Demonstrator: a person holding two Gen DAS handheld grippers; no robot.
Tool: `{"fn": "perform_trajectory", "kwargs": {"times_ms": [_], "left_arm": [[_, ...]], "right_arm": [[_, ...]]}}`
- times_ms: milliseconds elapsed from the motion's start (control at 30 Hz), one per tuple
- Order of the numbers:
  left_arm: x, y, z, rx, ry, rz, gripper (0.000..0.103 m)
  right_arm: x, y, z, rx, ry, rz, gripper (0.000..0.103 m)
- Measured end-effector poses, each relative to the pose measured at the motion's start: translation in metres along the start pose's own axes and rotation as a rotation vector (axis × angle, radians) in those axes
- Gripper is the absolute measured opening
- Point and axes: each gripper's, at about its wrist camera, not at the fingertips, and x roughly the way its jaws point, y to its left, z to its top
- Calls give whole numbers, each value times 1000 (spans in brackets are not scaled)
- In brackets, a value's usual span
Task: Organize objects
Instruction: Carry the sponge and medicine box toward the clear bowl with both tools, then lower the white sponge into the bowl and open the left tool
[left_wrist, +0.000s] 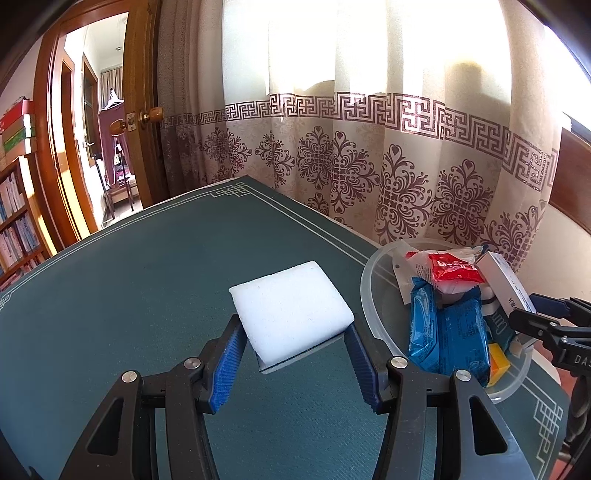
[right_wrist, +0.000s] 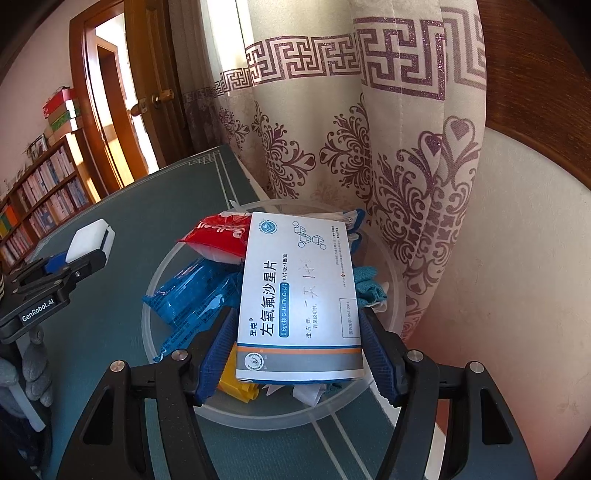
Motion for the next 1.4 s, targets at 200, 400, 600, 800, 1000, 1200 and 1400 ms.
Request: {"fn": "perform_trajectory", "kwargs": {"times_ms": [200,400,600,800,1000,1200,1400], "left_arm": [[0,-4,0,6,7,-31,58],[2,-10,0,-18,41,-86,58],[2,-41,-4,18,79,-150,58],[3,-72,-2,53,83,-208,58],[15,-91,0,62,109,-243,58],[26,-94,2,33,136,-259,63],[30,-92,-1,17,146,-253,70]], "right_arm": [[-7,-6,1,12,-17,13,68],[-9,-13,1,22,-17,34,68],[-18,-23,6,55,-56,51,68],[-13,-29,2,64,-47,73,68],[-9,-34,-1,54,-66,75,68],[-7,-38,0,50,-71,88,68],[-5,-35,-1,9,-75,79,68]]}}
